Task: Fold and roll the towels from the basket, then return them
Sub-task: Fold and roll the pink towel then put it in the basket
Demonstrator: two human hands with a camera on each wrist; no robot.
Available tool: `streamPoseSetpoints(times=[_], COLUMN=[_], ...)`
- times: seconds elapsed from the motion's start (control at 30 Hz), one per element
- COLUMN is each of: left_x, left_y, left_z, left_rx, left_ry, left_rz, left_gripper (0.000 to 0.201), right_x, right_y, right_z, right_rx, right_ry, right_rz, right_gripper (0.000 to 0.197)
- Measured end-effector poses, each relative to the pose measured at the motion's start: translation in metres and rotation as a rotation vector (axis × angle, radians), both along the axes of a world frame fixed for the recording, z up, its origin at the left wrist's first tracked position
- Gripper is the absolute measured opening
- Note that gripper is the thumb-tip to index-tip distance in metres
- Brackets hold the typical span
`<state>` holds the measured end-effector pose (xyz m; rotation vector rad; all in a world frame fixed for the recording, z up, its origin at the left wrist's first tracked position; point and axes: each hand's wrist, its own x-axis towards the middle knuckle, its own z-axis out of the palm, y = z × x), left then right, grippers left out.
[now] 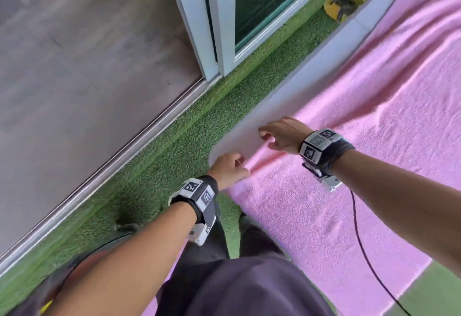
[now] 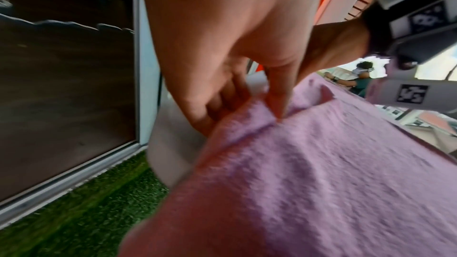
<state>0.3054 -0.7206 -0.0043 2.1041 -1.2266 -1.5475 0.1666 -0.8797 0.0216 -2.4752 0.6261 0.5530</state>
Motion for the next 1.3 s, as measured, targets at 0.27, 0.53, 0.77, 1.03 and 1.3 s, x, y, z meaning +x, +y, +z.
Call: streamPoseSetpoints(times=[0.27,0.53,0.77,1.03,1.3], left_x=[0.078,0.109,0.099,0.081,0.016], left_y=[0.007,-0.019,-0.029,-0.045,-0.207], left_z=[0.003,-0.004,-0.021,-0.026,-0.019], left_rx=[-0.1,-0.181,-0.069,-0.035,-0.183], left_ry=[0.09,-0.166,-0.275,-0.328,-0.128], left_rz=[0.222,0.222,0.129,0.17,-0.137], left_gripper=[0.004,0.009,0.033,0.03,0.028], right_x=[0.024,0.006,-0.012,0.008,0.012], right_y=[-0.053,-0.145,-0.185,-0.17,-0.172], right_z=[0.009,0.004,-0.005,-0.011,-0.001], right_rx=[0.069,-0.093,-0.396,-0.172,-0.164], right_ry=[0.099,0.306,-0.032,-0.202,-0.197], right_rz=[-0.05,-0.149,-0.224,-0.398,-0.421], right_gripper=[0.036,0.029,0.021,0.021,0.021])
